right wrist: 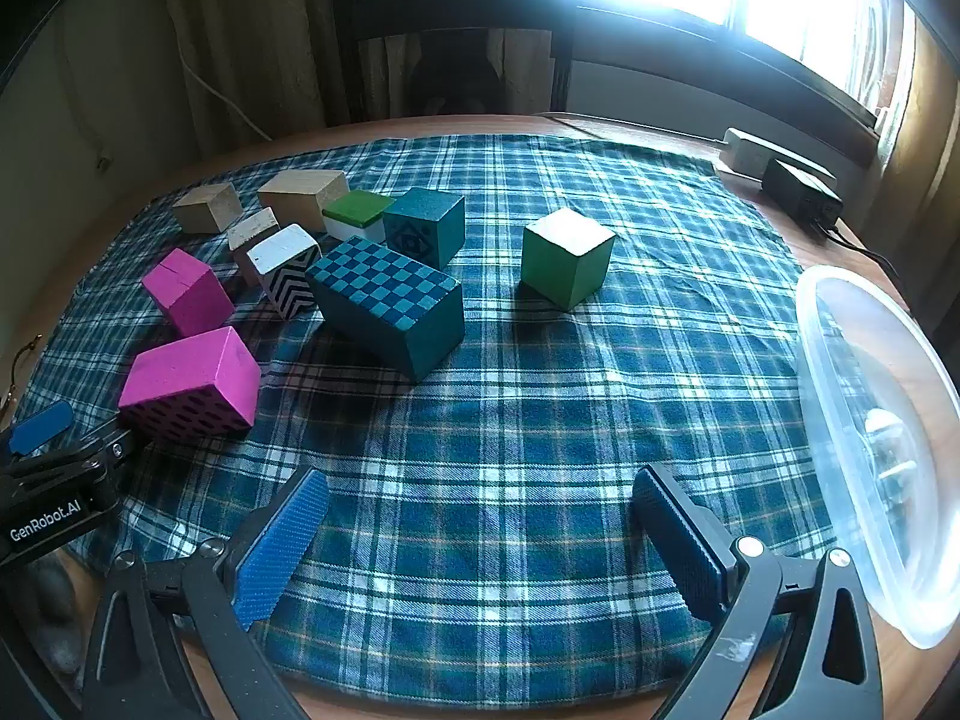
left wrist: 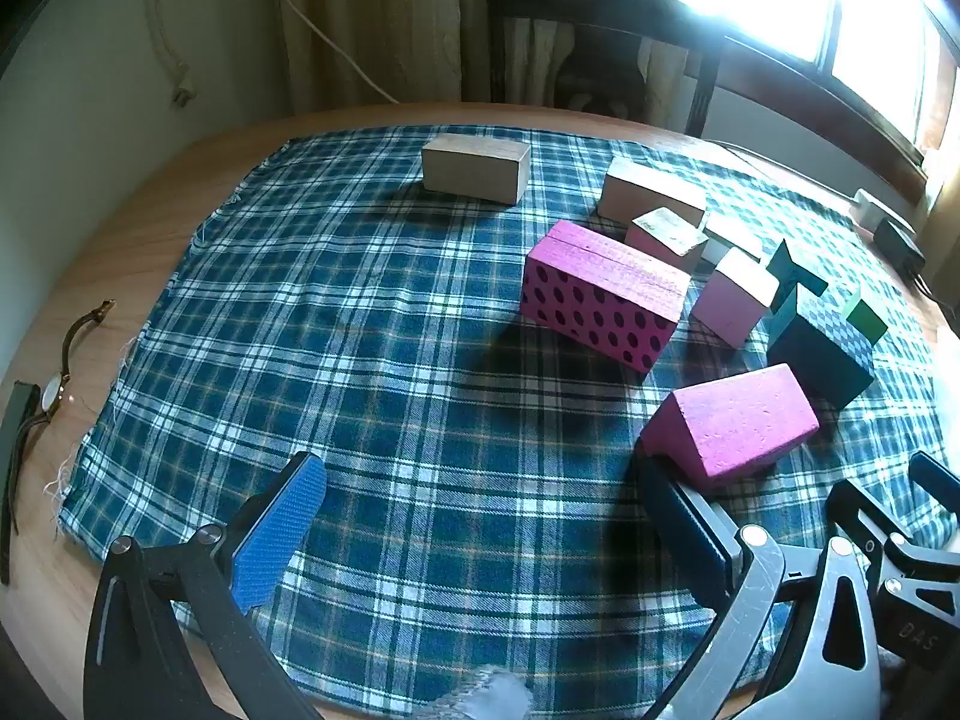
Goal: Organize rigid objects
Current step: 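Grasp the large pink block with the left gripper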
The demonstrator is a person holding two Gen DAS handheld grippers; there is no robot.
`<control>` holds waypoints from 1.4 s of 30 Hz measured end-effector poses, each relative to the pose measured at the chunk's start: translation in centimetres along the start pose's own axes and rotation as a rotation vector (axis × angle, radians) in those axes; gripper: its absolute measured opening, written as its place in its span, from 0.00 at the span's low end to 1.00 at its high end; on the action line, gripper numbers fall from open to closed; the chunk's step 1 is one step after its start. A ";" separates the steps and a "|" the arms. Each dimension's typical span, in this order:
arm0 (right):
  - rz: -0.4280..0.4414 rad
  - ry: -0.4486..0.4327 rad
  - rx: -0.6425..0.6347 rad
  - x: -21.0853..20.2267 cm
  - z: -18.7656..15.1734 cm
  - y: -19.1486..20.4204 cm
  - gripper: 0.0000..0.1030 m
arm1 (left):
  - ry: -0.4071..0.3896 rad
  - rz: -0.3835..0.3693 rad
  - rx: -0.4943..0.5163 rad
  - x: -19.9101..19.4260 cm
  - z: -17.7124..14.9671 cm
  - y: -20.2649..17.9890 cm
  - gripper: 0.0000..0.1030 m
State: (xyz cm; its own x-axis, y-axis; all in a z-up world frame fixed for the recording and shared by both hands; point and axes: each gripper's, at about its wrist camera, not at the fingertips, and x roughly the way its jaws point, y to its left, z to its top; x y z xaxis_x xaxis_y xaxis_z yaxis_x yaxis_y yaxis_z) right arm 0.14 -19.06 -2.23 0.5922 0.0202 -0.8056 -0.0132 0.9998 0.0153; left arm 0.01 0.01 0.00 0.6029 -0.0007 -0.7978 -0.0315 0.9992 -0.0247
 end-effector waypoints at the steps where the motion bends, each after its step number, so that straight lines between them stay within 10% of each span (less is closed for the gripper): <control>1: 0.001 0.000 0.000 0.0 0.0 0.0 1.00 | -0.002 0.001 0.001 0.0 0.0 0.0 1.00; 22: 0.044 -0.003 -0.024 0.4 0.5 -0.2 1.00 | 0.000 -0.007 0.009 0.0 0.0 -0.1 1.00; 42: 0.463 -0.152 0.227 -4.1 -0.4 -6.3 1.00 | -0.140 -0.108 -0.139 -2.7 -0.5 2.3 1.00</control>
State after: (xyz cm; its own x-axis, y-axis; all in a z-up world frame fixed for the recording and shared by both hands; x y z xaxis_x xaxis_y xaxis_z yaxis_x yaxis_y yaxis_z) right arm -2.49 -25.45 0.71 0.6760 0.4421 -0.5895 -0.1361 0.8612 0.4898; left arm -2.09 2.31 1.78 0.7134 -0.0917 -0.6947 -0.0646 0.9786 -0.1955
